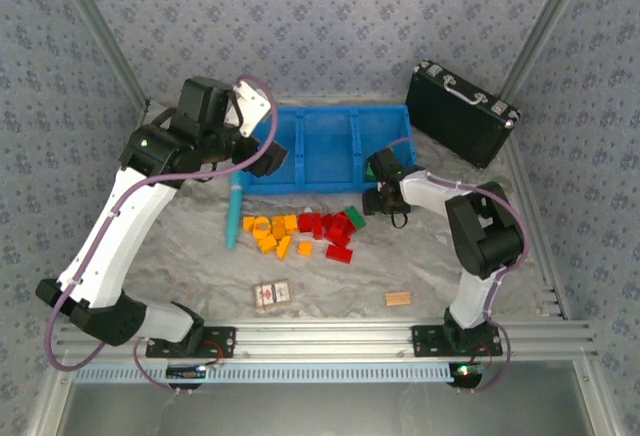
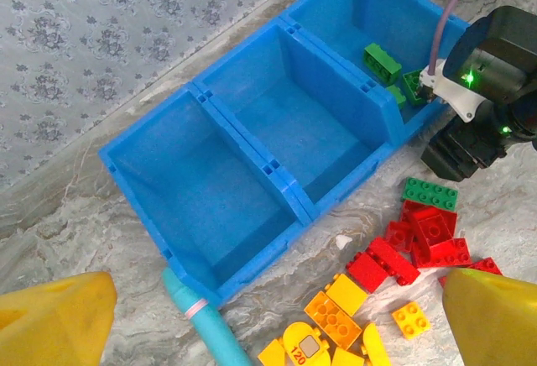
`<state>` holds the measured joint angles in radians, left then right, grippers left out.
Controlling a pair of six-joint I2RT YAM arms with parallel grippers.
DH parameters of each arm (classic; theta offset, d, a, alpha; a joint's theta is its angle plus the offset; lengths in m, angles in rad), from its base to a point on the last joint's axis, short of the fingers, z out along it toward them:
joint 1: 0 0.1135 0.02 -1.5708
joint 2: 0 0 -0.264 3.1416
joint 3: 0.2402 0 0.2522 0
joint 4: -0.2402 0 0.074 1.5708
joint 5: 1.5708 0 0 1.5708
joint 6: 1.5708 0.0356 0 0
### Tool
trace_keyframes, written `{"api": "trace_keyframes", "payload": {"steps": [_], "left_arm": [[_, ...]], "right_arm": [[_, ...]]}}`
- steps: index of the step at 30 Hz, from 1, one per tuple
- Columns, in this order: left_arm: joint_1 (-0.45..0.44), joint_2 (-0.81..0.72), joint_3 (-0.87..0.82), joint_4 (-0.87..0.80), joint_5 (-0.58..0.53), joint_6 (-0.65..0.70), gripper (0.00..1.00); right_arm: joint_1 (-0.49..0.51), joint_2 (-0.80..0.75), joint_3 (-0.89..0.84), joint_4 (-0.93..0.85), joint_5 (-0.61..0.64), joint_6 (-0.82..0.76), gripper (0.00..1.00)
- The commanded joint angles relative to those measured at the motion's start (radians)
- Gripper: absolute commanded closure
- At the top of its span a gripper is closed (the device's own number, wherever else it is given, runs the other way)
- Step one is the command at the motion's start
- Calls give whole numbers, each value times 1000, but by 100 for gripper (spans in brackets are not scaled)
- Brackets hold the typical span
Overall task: Sort the legos into containers by color
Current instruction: Pick up the lego from the center of the table, then place the lego in the container, then move the container to the top-center of the table.
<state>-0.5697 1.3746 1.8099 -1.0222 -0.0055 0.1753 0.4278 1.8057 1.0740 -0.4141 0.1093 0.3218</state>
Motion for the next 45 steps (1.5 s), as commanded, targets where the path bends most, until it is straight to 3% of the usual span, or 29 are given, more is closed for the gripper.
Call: {"api": "trace_keyframes", "payload": {"steps": [1, 6, 14, 27, 33, 36, 40, 45], "left_arm": [[-6, -1, 8, -13, -10, 21, 0], [-6, 10, 15, -10, -13, 27, 0], [-2, 8, 20, -7, -24, 36, 0], [1, -26, -4, -7, -39, 53, 0], [4, -30, -13, -6, -45, 58, 0], [4, -28, -22, 1, -51, 58, 0], [4, -28, -20, 1, -57, 62, 0], [4, -29, -20, -1, -52, 55, 0]], "right_arm": [[-6, 43, -11, -53, 6, -3, 32], [-7, 1, -13, -99, 9, -6, 42], [-19, -156, 108, -174, 29, -28, 46], [-89, 121, 428, -120, 67, -102, 48], [-98, 193, 484, -115, 53, -104, 41], [-95, 171, 466, -112, 55, -107, 31], [-68, 67, 384, -110, 81, -103, 15], [-12, -95, 253, -145, 157, -55, 12]]}}
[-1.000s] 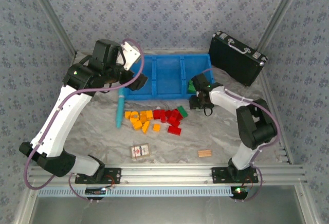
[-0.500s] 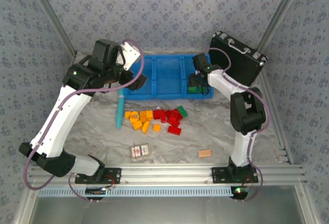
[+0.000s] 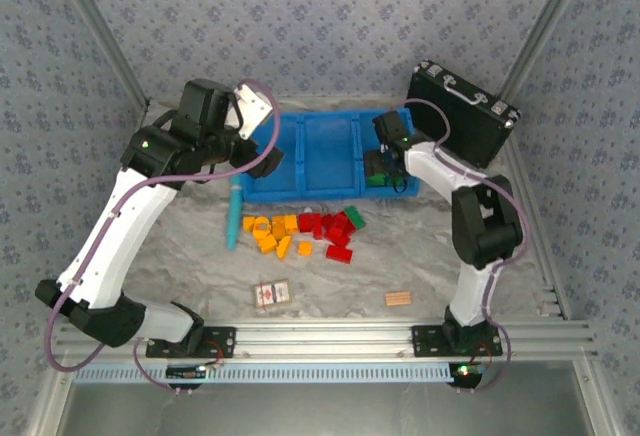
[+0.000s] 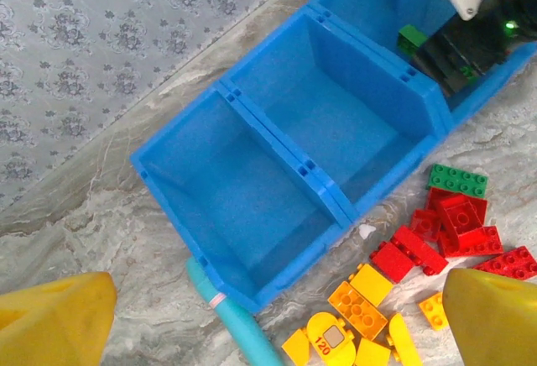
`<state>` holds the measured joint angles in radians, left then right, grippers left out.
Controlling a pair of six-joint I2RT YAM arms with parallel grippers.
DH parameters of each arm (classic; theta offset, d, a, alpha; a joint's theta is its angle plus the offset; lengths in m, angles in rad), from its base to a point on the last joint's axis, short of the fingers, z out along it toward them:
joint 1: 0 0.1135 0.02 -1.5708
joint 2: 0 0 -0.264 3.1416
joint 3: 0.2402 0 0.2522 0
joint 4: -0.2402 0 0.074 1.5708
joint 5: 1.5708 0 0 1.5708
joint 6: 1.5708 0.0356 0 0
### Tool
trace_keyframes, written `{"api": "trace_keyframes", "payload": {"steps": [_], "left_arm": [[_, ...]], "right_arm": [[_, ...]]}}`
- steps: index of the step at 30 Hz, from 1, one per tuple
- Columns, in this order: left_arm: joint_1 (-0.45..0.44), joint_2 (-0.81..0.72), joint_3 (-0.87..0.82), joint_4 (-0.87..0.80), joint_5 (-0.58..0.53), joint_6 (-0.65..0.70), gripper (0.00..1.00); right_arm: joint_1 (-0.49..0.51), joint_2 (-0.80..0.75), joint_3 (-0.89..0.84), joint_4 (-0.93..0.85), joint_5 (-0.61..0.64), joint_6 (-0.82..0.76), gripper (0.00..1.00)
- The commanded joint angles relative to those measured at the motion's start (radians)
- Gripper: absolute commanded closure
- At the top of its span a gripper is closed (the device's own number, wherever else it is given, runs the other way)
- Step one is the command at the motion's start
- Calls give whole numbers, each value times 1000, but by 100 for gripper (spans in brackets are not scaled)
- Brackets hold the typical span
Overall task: Sort the legos into containers by color
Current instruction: Move the container to the top-center of the table.
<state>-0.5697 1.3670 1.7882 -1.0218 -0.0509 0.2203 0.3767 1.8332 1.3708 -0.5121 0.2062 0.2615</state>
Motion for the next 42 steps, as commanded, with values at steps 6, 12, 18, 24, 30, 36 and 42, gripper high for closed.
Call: {"api": "trace_keyframes", "payload": {"steps": [6, 12, 18, 24, 30, 36, 42], "left_arm": [[3, -47, -28, 23, 15, 8, 0], [-1, -122, -95, 47, 19, 9, 0], [-1, -178, -117, 52, 5, 16, 0], [-4, -190, -119, 52, -9, 28, 0], [-7, -177, -109, 48, -24, 39, 0], [-6, -151, -95, 43, -34, 44, 0], [-8, -126, -88, 45, -27, 42, 0]], "right_arm": [[140, -215, -119, -62, 73, 84, 10], [147, -158, -121, -54, 101, 115, 11], [111, -49, -46, -18, 106, 127, 17], [32, 48, 46, 38, 59, 164, 27], [-5, 154, 160, 63, 7, 133, 32], [0, 170, 196, 49, -8, 99, 46], [-3, 101, 186, 53, -16, 79, 35]]}}
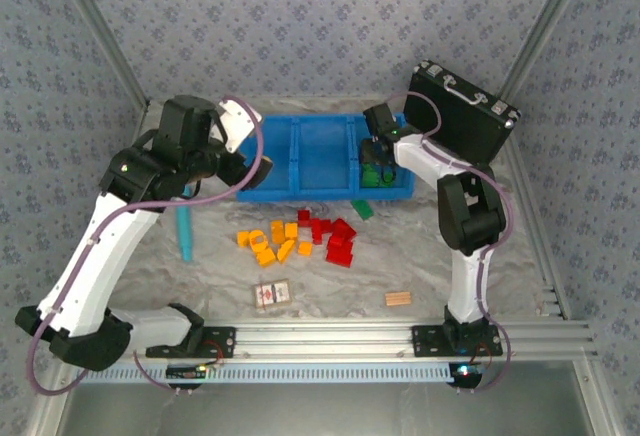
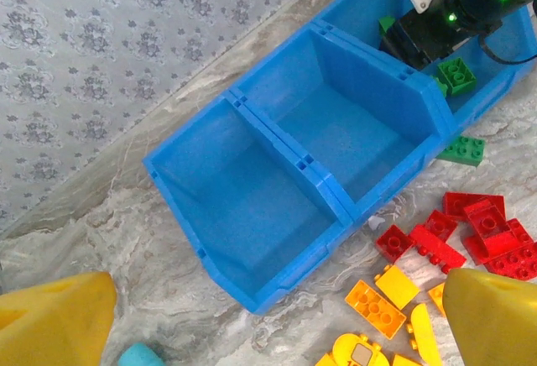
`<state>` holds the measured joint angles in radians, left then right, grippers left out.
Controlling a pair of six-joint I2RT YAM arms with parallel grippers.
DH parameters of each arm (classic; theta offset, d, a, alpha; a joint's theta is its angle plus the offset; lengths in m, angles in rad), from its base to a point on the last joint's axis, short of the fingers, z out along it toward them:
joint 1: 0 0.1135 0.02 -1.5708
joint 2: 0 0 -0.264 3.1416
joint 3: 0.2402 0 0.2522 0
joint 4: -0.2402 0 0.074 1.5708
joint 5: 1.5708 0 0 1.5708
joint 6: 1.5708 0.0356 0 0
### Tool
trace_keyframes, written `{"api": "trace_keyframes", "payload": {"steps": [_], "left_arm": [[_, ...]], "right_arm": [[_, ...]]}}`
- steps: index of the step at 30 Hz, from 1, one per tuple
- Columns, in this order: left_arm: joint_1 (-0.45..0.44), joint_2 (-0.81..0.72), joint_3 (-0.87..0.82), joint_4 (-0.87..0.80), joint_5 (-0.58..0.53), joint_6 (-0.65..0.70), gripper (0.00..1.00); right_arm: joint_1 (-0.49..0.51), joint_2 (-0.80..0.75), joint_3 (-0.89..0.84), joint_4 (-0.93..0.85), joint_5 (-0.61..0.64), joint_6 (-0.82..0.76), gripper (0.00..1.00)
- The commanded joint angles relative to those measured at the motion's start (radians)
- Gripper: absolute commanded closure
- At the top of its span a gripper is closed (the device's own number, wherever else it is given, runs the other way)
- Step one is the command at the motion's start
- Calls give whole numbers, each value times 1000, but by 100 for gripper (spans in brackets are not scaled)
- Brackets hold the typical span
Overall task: Sort the legos into containers by color
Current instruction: Move the container to the top-center of the table.
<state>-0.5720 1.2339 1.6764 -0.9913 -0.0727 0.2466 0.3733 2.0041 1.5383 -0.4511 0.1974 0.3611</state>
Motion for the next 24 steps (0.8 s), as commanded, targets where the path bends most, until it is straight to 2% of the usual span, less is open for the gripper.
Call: {"api": "trace_keyframes", "payload": {"steps": [1, 7, 11, 15, 19, 24], "left_arm": [[-5, 9, 25, 14, -4, 16, 0], [-6, 19, 29, 18, -2, 14, 0], [-6, 13, 22, 26, 10, 12, 0], [-6, 0, 13, 29, 19, 10, 0], [-6, -16, 4, 33, 21, 10, 0], [-6, -25, 2, 31, 22, 10, 0]], "right_arm": [[5, -87, 20, -15, -5, -23, 35], [55, -255, -31, -54, 48, -29, 36], [106, -338, -88, -76, 3, -30, 46], [189, -379, -159, -143, 34, -27, 52], [243, -436, -291, -145, 28, -68, 52], [245, -472, -434, -145, 3, -76, 49]]}}
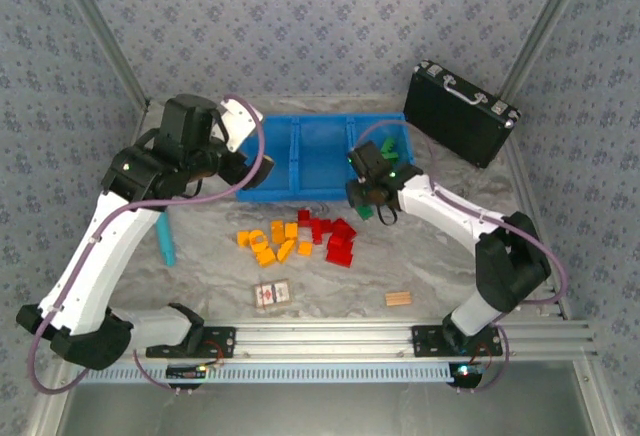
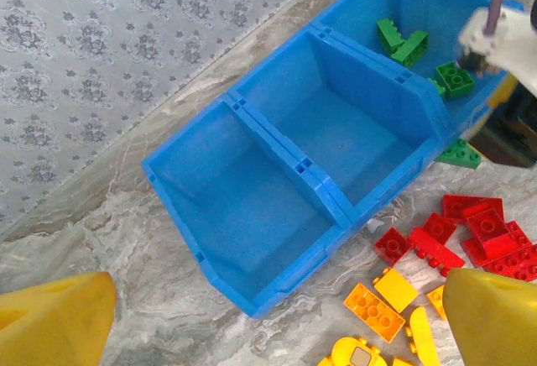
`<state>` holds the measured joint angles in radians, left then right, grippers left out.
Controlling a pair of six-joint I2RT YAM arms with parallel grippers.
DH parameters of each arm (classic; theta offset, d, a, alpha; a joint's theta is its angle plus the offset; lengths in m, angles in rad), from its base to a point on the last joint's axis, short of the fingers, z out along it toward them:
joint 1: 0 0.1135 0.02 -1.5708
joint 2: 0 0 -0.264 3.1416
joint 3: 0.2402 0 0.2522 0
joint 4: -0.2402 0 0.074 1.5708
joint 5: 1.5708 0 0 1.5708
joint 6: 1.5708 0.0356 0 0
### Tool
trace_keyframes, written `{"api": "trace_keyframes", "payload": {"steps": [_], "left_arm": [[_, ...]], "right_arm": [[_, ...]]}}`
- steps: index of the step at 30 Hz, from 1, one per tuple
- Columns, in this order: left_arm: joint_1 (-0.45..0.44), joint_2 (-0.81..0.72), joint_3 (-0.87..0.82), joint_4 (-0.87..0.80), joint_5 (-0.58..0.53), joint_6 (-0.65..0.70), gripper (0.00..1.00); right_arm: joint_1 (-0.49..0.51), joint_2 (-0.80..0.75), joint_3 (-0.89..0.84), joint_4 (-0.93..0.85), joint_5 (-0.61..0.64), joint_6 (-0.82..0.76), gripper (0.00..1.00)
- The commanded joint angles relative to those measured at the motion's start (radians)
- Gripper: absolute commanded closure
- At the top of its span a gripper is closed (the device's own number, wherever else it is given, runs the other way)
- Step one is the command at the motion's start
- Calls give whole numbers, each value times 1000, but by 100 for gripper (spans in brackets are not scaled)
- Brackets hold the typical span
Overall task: Sort the legos into containers by color
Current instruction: Move the container to the top-center of the table.
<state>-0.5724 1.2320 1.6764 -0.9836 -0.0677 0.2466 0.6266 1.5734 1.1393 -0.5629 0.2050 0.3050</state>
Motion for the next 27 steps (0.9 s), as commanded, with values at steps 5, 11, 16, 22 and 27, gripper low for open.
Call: {"api": "trace_keyframes", "payload": {"steps": [5, 11, 16, 22, 27], "left_arm": [[-6, -11, 16, 16, 18, 10, 0], [-6, 4, 29, 5, 9, 15, 0], [-5, 21, 31, 2, 2, 24, 0], [-6, 43, 37, 2, -3, 28, 0], [-6, 58, 44, -1, -5, 31, 0]], "right_arm": [[-26, 24, -55, 7, -7, -22, 46], [-51, 135, -26, 84, -40, -56, 33], [-66, 207, -8, 121, -63, -70, 33], [-82, 264, 21, 154, -91, -85, 30], [-94, 324, 43, 199, -122, -114, 30]]}}
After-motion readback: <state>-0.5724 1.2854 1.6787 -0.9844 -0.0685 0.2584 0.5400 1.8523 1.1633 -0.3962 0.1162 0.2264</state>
